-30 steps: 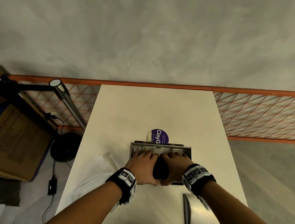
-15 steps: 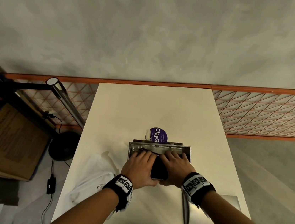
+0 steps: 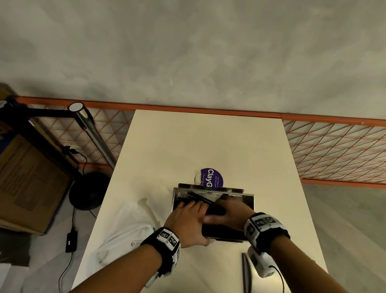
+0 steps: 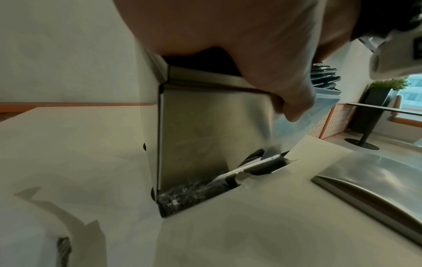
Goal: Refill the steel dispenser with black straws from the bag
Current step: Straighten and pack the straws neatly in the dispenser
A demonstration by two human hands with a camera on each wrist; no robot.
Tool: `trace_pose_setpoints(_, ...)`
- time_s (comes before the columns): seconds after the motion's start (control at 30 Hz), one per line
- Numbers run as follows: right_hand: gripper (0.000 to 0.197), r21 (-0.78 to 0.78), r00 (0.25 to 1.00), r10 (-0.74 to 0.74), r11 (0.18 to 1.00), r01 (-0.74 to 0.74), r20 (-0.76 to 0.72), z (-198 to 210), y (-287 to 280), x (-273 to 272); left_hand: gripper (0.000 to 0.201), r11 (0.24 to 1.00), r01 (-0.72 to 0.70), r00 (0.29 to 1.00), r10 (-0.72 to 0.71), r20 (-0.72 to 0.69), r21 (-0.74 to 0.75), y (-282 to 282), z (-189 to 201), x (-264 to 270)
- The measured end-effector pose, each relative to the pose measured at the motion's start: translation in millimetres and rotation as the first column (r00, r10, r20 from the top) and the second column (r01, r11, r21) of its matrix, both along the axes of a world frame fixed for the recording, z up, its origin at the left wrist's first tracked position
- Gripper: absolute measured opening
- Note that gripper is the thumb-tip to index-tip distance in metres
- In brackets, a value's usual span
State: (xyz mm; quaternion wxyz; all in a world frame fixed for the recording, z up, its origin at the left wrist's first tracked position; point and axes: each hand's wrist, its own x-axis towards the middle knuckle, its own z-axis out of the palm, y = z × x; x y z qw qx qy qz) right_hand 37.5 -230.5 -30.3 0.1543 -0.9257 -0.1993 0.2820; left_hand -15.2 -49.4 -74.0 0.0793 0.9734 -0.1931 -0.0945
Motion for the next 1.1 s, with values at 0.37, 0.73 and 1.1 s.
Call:
trace_pose_setpoints(0.37, 0.037, -0.083, 0.999, -0.038, 0.996, 0.038, 0.002, -20, 8, 17, 0.089, 1.0, 0.015, 0.998, -0.017, 0.061, 0.026, 0, -6, -9)
trace_pose_setpoints(0.73, 0.049, -0.066, 0.989, 0.062, 0.996, -0.054, 0.134, -45, 23, 18, 0.085, 1.0, 0.022, 0.996, -0.023, 0.088, 0.021, -2, -9, -17)
trace_pose_setpoints(1.1, 0.04, -0.095, 0.997, 0.048, 0.995, -0.042, 0.061, -22, 25, 15, 0.08, 0.998, 0.053, 0.985, -0.045, 0.165, -0.042, 2, -6, -10)
